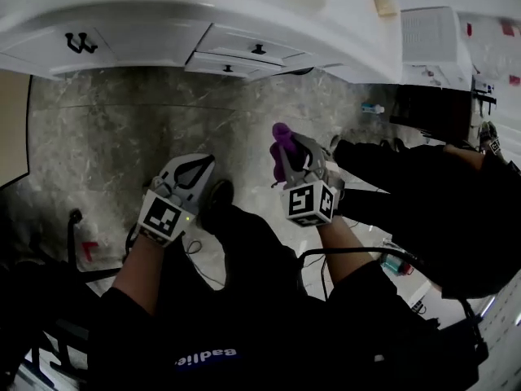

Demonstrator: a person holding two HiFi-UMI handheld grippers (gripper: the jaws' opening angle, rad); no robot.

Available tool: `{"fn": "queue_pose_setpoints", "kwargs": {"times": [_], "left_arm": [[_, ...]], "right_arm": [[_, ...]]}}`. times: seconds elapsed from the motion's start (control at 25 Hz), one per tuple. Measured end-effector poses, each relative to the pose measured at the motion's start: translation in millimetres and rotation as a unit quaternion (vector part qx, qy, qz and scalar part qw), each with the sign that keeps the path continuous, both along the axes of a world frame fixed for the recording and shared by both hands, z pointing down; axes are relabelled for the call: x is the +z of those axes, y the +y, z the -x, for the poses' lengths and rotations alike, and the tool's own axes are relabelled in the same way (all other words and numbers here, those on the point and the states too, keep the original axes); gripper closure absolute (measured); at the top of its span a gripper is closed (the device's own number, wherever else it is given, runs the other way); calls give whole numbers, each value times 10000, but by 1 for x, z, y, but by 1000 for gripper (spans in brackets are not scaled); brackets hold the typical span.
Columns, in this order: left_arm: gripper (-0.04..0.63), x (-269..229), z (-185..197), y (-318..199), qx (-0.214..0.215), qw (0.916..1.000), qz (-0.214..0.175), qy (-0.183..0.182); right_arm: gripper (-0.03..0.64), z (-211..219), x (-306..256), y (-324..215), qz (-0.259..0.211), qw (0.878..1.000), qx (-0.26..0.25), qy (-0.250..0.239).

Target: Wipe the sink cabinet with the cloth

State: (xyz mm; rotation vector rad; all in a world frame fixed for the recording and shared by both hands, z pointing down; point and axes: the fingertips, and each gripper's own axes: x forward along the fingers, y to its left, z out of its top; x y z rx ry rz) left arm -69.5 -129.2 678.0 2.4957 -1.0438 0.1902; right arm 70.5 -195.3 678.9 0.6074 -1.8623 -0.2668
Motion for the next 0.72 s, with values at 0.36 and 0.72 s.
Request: {"fn": "queue_pose_setpoints", "kwargs": {"times": [0.36, 0.72], "left_arm": [[606, -222, 41, 48, 57, 9998, 97, -149], [606, -345, -4, 95, -244, 9995, 32, 207]], "right_arm": [[541, 27, -220, 82, 240, 9968, 318, -697], [541, 10, -324, 143, 5, 9880, 132, -1542]]}}
